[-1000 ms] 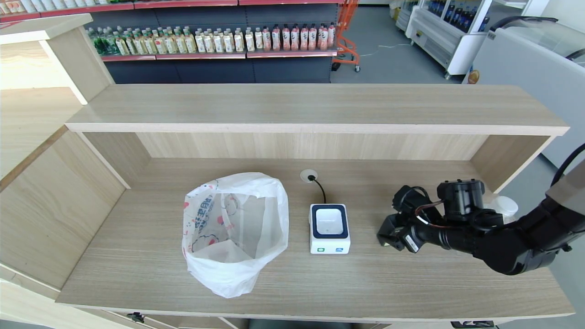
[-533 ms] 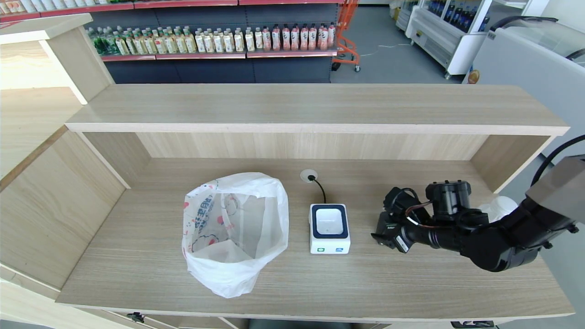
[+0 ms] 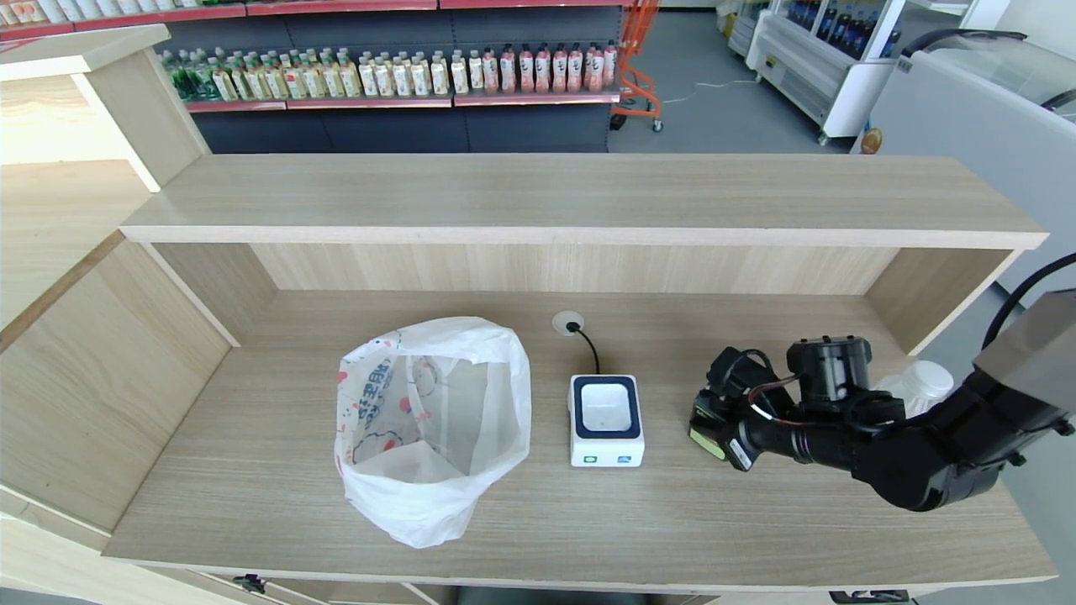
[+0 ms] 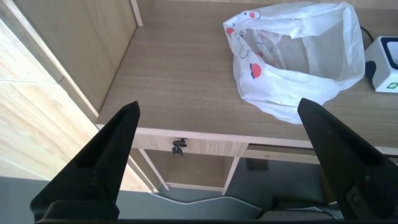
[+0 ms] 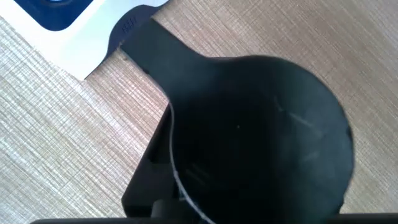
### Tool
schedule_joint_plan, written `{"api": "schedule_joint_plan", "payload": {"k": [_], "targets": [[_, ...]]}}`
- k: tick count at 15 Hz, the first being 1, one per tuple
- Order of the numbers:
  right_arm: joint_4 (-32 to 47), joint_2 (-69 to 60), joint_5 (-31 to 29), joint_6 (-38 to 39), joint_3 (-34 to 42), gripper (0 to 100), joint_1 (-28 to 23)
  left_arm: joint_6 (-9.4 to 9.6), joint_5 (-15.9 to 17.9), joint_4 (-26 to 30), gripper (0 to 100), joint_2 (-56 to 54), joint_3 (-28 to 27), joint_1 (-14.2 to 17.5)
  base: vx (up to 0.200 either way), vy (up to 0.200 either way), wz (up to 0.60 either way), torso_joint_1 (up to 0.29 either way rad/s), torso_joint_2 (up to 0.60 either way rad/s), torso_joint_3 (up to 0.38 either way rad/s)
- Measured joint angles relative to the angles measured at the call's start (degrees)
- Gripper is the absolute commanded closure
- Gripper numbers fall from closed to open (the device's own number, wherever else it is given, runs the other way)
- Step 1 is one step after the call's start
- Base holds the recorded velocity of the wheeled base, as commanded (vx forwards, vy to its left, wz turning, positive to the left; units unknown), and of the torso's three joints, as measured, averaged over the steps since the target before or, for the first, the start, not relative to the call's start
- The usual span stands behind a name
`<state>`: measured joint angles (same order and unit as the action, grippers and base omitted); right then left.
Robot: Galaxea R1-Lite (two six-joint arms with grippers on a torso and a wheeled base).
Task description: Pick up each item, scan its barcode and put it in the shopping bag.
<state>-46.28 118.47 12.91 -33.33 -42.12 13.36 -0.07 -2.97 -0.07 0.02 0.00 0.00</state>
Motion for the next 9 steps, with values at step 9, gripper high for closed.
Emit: {"api": "schedule_joint_plan", "payload": {"k": [9], "targets": [[-1.1,-19.2,7.8,2.7,11.9,100,-9.2,0.0,0.0,0.0,0,0.0,0.0,0.0,0.0,0.0,0.0,0.0,0.0,0.0]]}}
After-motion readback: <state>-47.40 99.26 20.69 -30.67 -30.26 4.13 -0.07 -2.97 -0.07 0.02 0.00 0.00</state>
